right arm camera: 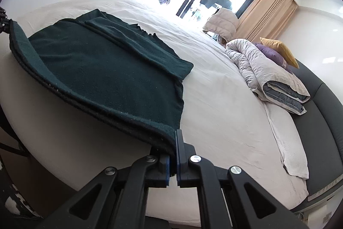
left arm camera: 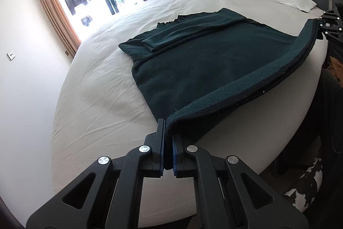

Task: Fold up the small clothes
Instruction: 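Grasp the sweater hem with the left tool while the right tool grasps it too, then fold the hem up toward the collar with both tools and release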

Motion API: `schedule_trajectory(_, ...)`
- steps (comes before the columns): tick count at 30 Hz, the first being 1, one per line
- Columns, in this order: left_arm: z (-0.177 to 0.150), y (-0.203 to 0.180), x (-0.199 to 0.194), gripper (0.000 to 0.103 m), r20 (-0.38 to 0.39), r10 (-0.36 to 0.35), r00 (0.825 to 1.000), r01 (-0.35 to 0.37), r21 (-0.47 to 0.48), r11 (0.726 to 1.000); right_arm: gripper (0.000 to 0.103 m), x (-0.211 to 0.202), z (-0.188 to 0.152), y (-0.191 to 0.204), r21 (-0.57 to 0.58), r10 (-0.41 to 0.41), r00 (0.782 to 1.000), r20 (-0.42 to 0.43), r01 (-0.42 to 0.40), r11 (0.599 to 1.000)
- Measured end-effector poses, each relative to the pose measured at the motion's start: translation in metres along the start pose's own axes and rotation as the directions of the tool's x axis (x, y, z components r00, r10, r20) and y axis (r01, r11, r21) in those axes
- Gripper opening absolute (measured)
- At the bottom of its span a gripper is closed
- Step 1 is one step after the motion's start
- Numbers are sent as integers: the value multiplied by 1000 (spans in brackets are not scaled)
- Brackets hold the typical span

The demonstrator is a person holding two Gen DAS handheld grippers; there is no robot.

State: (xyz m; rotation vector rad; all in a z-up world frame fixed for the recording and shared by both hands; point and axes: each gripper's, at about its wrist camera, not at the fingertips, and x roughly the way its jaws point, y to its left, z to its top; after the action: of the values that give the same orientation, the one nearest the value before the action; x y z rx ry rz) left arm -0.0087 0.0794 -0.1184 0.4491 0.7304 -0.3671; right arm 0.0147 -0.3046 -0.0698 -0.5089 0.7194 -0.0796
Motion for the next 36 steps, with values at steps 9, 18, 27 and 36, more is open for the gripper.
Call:
schedule_trajectory(9,25,19,-8,4,44,-5,999,7,-56,998,4,9,23,-22,109,29,999,36,-33,993)
schedule_trajectory(18,78,50,4,4,99,29,995,-20,-89,996,4,45,69,-47,179,32,997,63,-43,983)
schedule_trajectory(27,145,84,50,4,104,43,994,-30,-121,992,4,106,104,-67,245,78,997,30,-83,966)
schedule_trajectory(36,195,121,129,4,39,32,999,-25,-167,986,4,177,151,-80,269,125,992,-10,-117,956)
